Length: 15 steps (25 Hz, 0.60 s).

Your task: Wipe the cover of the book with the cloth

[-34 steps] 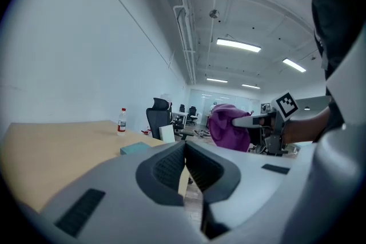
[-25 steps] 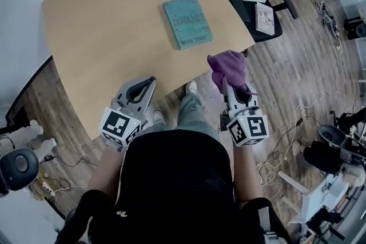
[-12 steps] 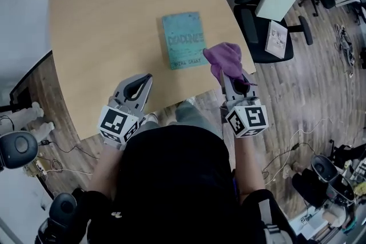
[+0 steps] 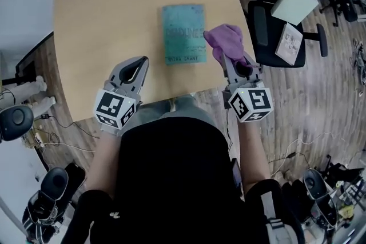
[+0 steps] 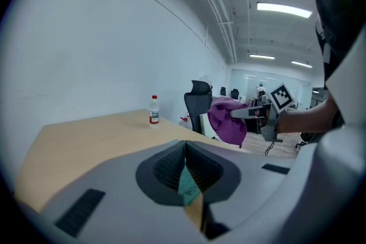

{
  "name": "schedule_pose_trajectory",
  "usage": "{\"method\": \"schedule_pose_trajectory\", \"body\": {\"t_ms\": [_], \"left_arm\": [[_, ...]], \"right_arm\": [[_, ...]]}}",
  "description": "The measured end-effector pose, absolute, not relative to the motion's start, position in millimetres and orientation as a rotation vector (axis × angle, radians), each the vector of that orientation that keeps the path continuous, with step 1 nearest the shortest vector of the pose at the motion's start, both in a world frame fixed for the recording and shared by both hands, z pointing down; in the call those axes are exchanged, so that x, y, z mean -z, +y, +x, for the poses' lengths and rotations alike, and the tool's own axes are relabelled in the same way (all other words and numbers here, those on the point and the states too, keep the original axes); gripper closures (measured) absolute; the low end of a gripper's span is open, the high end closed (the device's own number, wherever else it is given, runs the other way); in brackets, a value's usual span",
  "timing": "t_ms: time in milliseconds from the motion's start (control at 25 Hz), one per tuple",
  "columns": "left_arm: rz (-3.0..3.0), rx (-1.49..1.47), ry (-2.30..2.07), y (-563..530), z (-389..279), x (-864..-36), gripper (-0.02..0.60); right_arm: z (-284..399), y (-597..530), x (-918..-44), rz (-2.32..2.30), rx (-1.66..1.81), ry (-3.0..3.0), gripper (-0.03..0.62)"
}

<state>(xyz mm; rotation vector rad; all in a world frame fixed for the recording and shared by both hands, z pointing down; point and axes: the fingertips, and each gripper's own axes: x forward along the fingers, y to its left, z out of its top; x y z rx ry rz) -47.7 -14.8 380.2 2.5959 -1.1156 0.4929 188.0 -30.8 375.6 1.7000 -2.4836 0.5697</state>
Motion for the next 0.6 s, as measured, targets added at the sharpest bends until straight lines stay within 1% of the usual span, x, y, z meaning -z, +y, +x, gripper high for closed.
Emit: {"method": "schedule_pose_trajectory", "body": {"t_ms": [600], "left_arm": [[2.568,-0.641,-0.903,-64,-7,-462,0.561]], "right_arm": [[179,-98,-434,1.589,-0.682,-2.445,0.474]]}}
